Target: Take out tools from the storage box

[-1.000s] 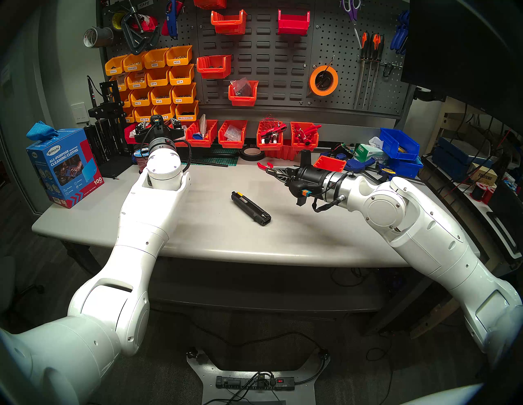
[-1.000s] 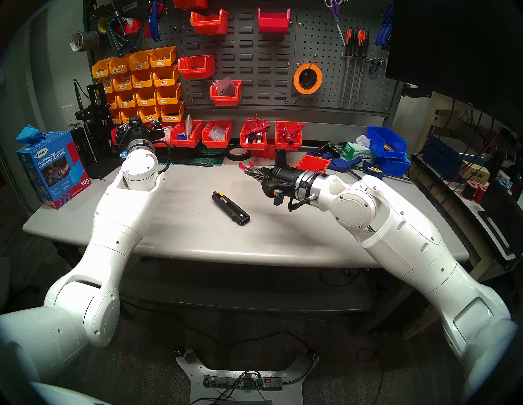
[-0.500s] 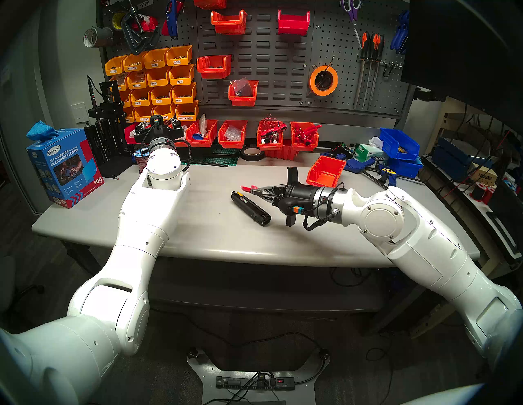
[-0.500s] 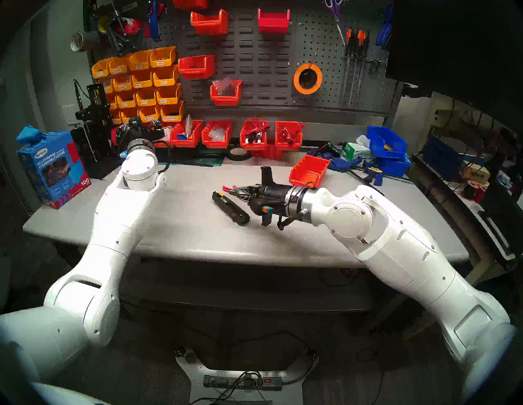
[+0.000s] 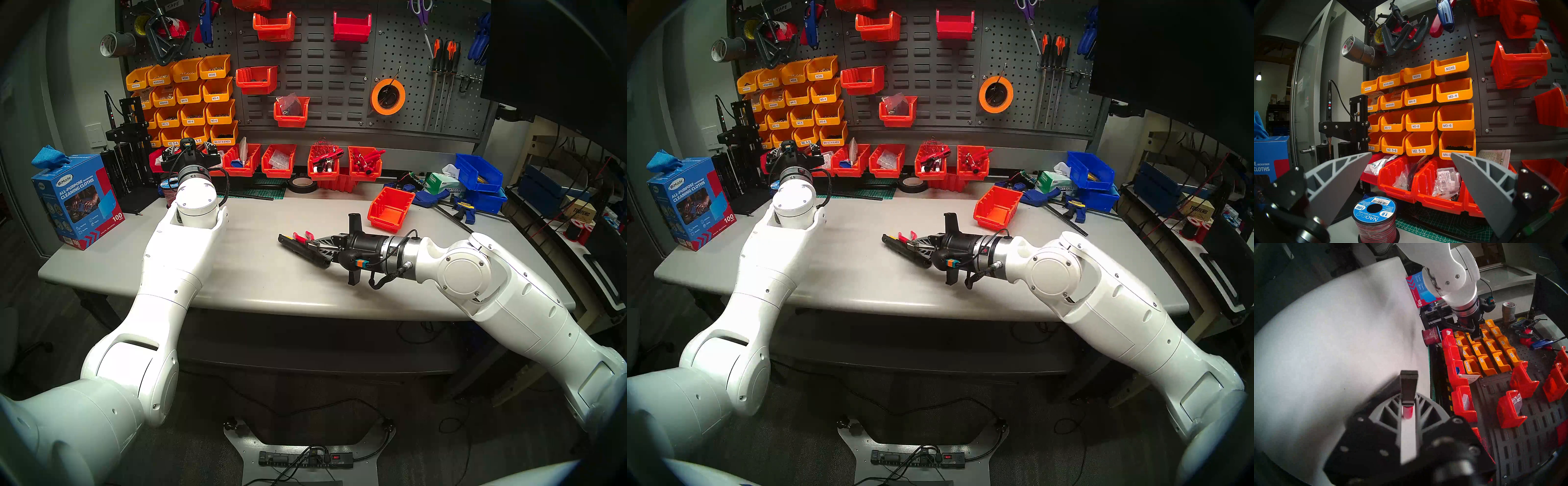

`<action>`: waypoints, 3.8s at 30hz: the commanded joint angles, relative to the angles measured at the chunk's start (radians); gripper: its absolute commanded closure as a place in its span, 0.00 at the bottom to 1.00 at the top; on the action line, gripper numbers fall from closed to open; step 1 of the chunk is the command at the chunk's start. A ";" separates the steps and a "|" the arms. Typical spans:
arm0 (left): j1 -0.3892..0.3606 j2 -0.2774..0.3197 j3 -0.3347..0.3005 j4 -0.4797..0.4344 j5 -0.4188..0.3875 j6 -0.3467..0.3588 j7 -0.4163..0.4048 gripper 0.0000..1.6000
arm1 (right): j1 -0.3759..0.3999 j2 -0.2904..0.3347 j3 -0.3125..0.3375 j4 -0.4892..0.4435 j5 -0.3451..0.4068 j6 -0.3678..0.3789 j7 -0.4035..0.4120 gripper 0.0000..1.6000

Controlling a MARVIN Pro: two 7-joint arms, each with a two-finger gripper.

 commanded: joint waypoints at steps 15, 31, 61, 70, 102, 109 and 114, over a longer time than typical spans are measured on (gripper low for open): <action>-0.024 0.001 0.000 -0.012 0.000 -0.005 0.003 0.00 | 0.001 0.063 0.051 -0.064 0.066 0.054 0.042 0.00; -0.024 0.003 0.002 -0.012 -0.003 -0.005 0.004 0.00 | -0.003 0.161 0.240 -0.147 0.184 0.135 0.026 0.00; -0.023 0.007 0.007 -0.013 -0.009 -0.005 0.006 0.00 | 0.011 -0.107 0.497 0.079 -0.225 0.468 -0.438 0.00; -0.024 0.008 0.008 -0.013 -0.010 -0.005 0.007 0.00 | -0.046 -0.232 0.543 0.086 -0.402 0.599 -0.586 0.00; -0.097 0.058 0.049 -0.014 -0.158 -0.060 -0.214 0.00 | -0.046 -0.429 0.576 0.184 -0.558 0.603 -0.923 0.00; -0.152 0.061 0.079 -0.011 -0.275 -0.020 -0.340 0.00 | -0.046 -0.433 0.578 0.186 -0.558 0.597 -0.926 0.00; -0.173 0.054 0.108 -0.013 -0.388 0.065 -0.446 0.00 | -0.046 -0.436 0.580 0.187 -0.559 0.593 -0.929 0.00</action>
